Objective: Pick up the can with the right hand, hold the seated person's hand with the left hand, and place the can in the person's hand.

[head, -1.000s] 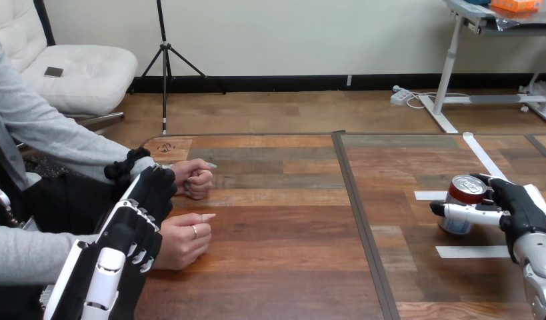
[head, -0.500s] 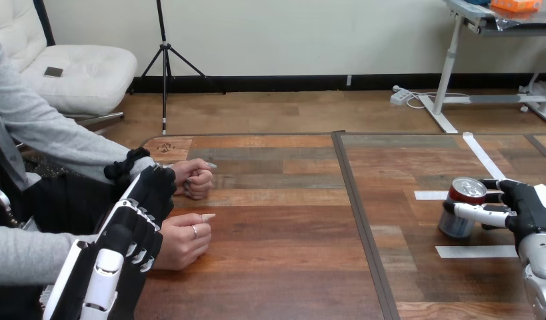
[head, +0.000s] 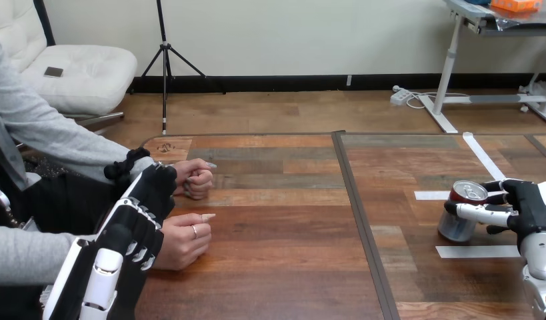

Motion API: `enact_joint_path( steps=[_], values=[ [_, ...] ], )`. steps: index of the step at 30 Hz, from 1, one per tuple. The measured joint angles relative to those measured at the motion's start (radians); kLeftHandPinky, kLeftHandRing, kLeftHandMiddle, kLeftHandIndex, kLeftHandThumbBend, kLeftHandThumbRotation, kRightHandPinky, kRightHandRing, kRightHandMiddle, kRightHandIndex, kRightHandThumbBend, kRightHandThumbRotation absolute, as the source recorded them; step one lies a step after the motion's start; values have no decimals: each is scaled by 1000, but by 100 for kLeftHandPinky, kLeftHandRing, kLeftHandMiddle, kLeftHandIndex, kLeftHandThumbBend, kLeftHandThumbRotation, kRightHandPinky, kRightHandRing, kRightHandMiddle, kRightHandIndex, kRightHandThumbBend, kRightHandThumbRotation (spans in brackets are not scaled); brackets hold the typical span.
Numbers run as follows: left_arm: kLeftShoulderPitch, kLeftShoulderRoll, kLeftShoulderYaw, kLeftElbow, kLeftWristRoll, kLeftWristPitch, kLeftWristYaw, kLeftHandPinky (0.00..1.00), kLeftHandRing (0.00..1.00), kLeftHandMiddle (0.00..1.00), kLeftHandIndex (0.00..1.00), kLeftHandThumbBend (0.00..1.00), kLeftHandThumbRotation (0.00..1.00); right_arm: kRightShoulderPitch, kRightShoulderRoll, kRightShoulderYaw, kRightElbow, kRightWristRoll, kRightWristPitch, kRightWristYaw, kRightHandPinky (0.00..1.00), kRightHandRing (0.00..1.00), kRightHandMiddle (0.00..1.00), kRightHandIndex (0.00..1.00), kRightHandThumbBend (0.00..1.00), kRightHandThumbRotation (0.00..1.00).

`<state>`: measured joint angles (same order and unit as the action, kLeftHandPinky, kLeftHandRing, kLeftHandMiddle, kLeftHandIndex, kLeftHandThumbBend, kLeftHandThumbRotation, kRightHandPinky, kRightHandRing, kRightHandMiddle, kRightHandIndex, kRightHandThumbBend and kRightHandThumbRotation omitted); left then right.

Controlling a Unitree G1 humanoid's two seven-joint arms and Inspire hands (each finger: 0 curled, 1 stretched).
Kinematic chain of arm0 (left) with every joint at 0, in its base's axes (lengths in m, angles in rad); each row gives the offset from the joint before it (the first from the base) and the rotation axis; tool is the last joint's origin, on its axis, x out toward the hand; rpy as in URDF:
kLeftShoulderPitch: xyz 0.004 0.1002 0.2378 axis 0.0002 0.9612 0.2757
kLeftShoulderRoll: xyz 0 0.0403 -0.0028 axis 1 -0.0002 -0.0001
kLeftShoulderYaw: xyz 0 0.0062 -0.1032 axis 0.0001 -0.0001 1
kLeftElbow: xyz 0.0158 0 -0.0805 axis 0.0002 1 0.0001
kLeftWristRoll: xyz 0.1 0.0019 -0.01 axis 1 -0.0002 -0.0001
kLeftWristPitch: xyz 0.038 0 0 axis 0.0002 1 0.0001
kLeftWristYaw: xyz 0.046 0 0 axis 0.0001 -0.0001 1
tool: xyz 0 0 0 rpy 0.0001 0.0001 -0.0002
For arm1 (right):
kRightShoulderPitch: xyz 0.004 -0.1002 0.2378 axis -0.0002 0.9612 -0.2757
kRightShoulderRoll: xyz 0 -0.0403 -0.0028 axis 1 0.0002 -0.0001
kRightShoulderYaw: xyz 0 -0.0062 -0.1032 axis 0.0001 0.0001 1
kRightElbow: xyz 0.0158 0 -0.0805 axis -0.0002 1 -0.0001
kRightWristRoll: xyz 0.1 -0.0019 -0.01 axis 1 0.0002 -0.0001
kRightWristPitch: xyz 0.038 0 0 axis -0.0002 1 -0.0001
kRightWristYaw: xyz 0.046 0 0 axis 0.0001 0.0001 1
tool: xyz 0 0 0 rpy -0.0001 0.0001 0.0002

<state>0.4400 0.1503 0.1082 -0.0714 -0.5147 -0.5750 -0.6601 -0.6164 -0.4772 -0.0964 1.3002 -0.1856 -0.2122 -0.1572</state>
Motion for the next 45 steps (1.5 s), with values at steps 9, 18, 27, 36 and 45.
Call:
enact_joint_path(
  steps=[9,18,27,36,45],
  values=[
    [-7,0,8,0,-3,1,-2,100,99,95,91,51,90,0,0,6,0,-9,-1,-14,36,41,47,52,72,0],
    [-14,0,17,2,-7,1,-19,100,99,95,91,50,91,4,0,7,0,-9,-17,-14,35,40,45,50,73,0],
    [-15,-4,24,3,-4,0,-21,100,98,94,90,49,92,9,0,5,0,-7,-42,-1,35,39,45,49,73,0],
    [-19,-6,26,10,-8,-3,-35,100,99,94,89,49,92,9,0,5,0,-5,-57,8,35,39,45,48,74,0],
    [-24,-11,27,20,-7,-3,-40,100,99,94,89,49,91,11,0,5,0,-7,-111,7,34,39,44,48,76,0]
  ],
)
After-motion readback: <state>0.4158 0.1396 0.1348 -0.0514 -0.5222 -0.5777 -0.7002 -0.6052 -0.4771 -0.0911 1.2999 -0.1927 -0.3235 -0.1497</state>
